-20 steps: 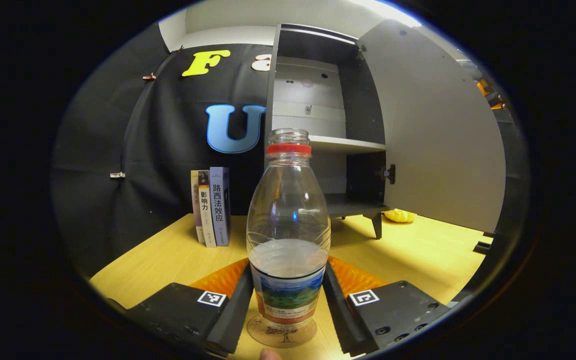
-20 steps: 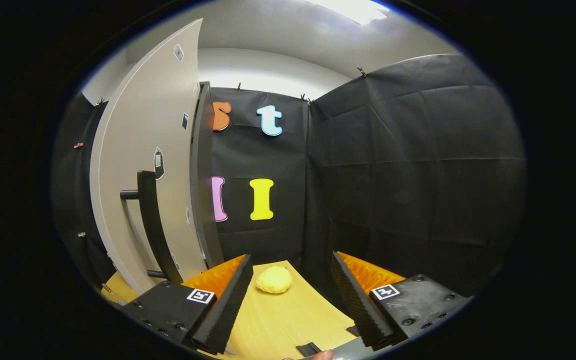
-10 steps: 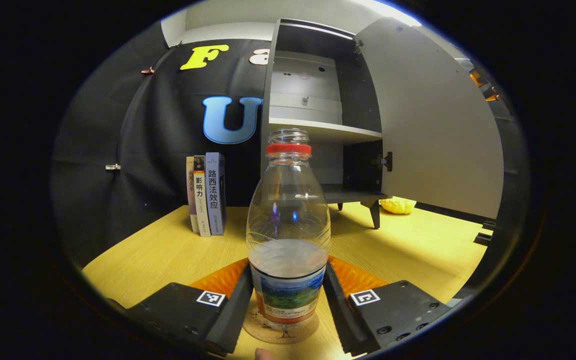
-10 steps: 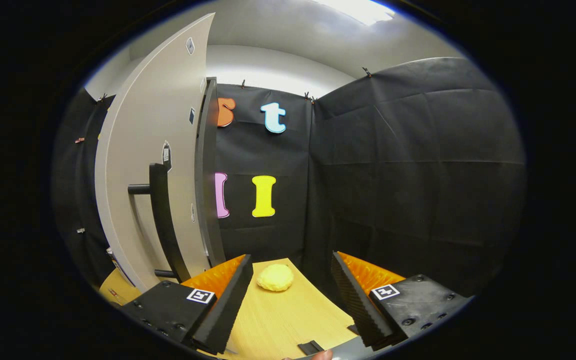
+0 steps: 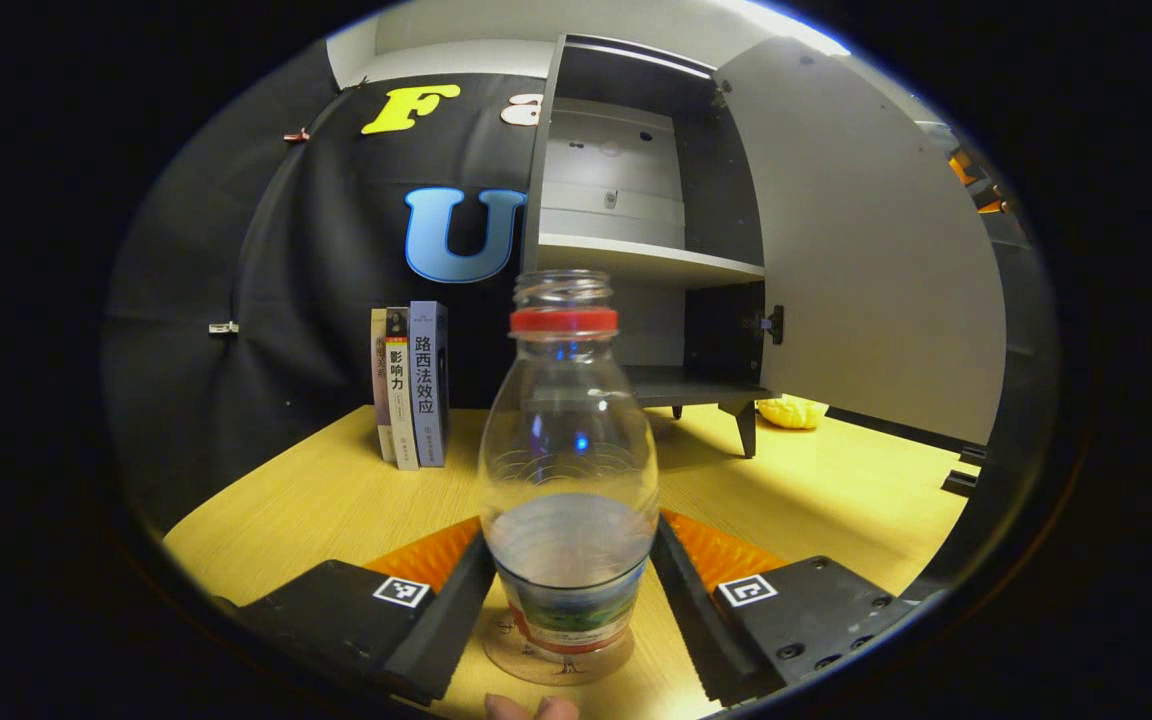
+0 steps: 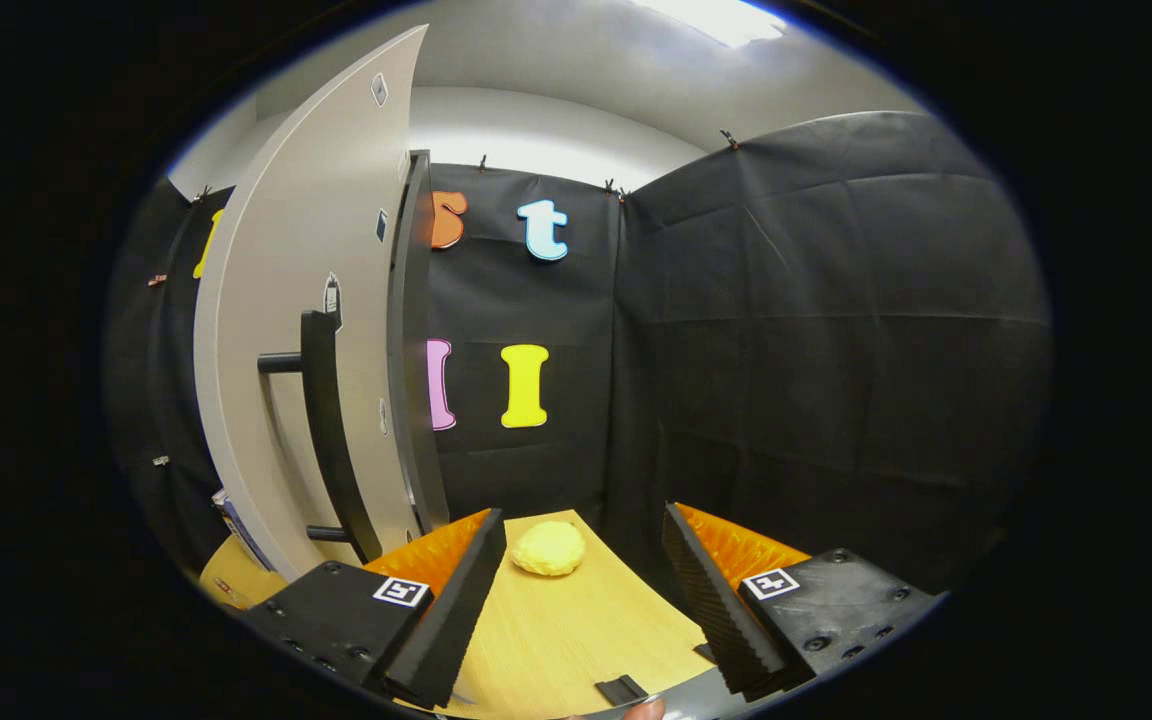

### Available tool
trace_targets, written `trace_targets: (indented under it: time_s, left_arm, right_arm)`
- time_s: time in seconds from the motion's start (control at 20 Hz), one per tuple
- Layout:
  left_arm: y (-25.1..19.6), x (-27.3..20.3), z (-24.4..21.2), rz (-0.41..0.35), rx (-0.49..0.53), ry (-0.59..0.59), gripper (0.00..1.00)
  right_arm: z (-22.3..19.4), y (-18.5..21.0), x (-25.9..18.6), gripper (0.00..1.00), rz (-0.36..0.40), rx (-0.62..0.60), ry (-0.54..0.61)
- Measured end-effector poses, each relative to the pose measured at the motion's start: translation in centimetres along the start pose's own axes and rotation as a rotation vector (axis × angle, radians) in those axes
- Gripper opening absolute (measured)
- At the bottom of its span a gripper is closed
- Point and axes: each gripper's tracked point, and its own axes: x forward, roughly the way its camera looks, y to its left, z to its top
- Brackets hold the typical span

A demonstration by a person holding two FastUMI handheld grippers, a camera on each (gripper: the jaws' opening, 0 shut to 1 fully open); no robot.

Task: Open the cabinet door with the right hand, grasp the bottle in the cabinet with the left hand and place it on the coaster, then close the cabinet door with the right hand.

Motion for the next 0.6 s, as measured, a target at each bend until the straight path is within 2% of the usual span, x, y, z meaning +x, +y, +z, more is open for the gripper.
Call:
trace_targets:
  time_s: [0.05,0.1,0.2,0.3,0.45,0.6]
  left_arm:
    - [0.3,0.0,0.2,0.006,0.001,0.002,0.92]
    - [0.5,-0.1,0.5,0.014,0.001,0.003,0.92]
    - [0.7,-0.3,1.5,0.023,-0.005,0.005,0.94]
    - [0.8,-0.4,2.9,0.031,-0.016,0.008,0.95]
    - [0.9,-0.8,5.9,0.045,-0.053,-0.002,0.95]
    - [0.2,-1.2,9.9,0.046,-0.056,-0.020,0.95]
  right_arm:
    - [-0.1,0.0,0.0,1.00,0.001,0.003,0.001]
    - [-0.1,0.0,0.0,0.98,0.002,0.006,0.002]
    - [0.0,-0.1,0.0,1.00,0.002,0.014,0.001]
    - [0.2,-0.2,0.0,0.98,0.003,0.027,-0.003]
    - [0.6,-0.3,0.1,1.00,0.007,0.048,-0.010]
    - [1.3,-0.4,0.2,0.98,0.014,0.056,-0.026]
